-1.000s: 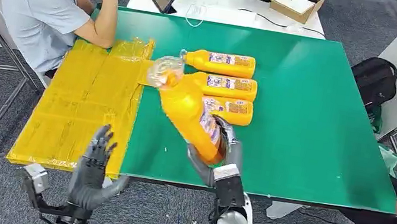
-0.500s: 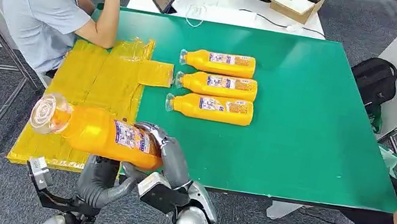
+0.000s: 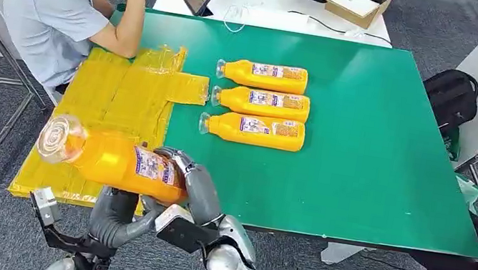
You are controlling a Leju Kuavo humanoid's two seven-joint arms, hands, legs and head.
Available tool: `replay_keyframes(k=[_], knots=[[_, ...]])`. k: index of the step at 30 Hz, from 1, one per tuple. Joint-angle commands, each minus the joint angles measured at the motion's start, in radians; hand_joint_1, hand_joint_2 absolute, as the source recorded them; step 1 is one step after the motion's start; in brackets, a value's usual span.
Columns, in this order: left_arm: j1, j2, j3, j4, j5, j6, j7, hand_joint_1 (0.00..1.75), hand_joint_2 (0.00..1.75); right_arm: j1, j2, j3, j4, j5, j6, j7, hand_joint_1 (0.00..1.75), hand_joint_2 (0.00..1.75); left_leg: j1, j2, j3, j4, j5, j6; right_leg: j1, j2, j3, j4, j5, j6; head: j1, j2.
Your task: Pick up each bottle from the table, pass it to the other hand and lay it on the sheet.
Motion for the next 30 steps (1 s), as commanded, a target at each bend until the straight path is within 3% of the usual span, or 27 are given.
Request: replay_keyframes(k=[1, 13, 22, 23, 24, 25, 26, 30], knots=[[-0.078, -0.028, -0.036, 0.057, -0.03, 0.079, 0.005, 0.0, 1.75, 0.014, 0.008, 0.122, 0.121, 0.037, 0.004, 0.009, 1.75, 1.75, 0.002, -0.003, 0.006, -0.001, -0.002, -0.001, 0.002, -0.003, 0.007, -0.001, -0.003, -0.002, 0.0, 0.0], [-0.102, -0.064, 0.011, 0.061, 0.112, 0.148, 0.034, 0.0, 1.75, 0.009, 0.013, 0.173, 0.159, 0.017, -0.034, 0.005, 1.75, 1.75, 0.002, -0.003, 0.005, 0.0, -0.002, -0.002, 0.002, -0.003, 0.006, -0.001, -0.003, -0.003, 0.0, 0.0], [-0.106, -0.045, -0.024, 0.039, 0.197, 0.049, 0.023, 0.05, 1.75, -0.004, 0.009, 0.172, 0.181, -0.013, -0.01, 0.002, 1.75, 1.75, 0.001, -0.003, 0.003, -0.001, -0.001, -0.001, 0.001, -0.004, 0.004, -0.001, -0.002, -0.002, 0.0, 0.0], [-0.107, -0.045, -0.023, 0.037, 0.207, 0.032, 0.015, 1.34, 1.75, -0.006, 0.009, 0.17, 0.182, -0.012, -0.012, 0.004, 1.75, 1.75, 0.001, -0.002, 0.002, -0.001, 0.0, -0.001, 0.001, -0.003, 0.003, -0.001, -0.001, -0.001, 0.0, 0.0], [-0.107, -0.047, -0.024, 0.037, 0.208, 0.03, 0.015, 1.57, 1.75, -0.006, 0.009, 0.17, 0.183, -0.012, -0.012, 0.004, 1.75, 1.75, 0.002, -0.003, 0.003, 0.0, -0.001, -0.001, 0.002, -0.004, 0.005, -0.001, -0.002, -0.002, 0.0, 0.0], [-0.107, -0.045, -0.025, 0.035, 0.217, 0.017, 0.016, 1.75, 1.75, -0.007, 0.009, 0.168, 0.188, -0.014, -0.007, 0.007, 1.45, 1.75, 0.002, -0.003, 0.005, 0.0, -0.002, -0.002, 0.002, -0.004, 0.007, -0.001, -0.003, -0.003, 0.0, 0.0], [-0.106, -0.046, -0.023, 0.034, 0.219, 0.009, 0.016, 1.75, 1.75, -0.009, 0.01, 0.164, 0.194, -0.02, 0.004, 0.016, 0.09, 1.75, 0.001, -0.003, 0.003, 0.0, -0.001, -0.001, 0.001, -0.004, 0.004, -0.001, -0.002, -0.002, 0.0, 0.0], [-0.098, -0.046, -0.022, 0.027, 0.215, -0.002, 0.011, 1.75, 1.75, -0.006, 0.01, 0.152, 0.195, -0.007, -0.039, 0.028, 0.0, 1.75, 0.001, -0.003, 0.004, 0.0, -0.001, -0.001, 0.001, -0.004, 0.005, -0.001, -0.003, -0.002, 0.0, 0.0]])
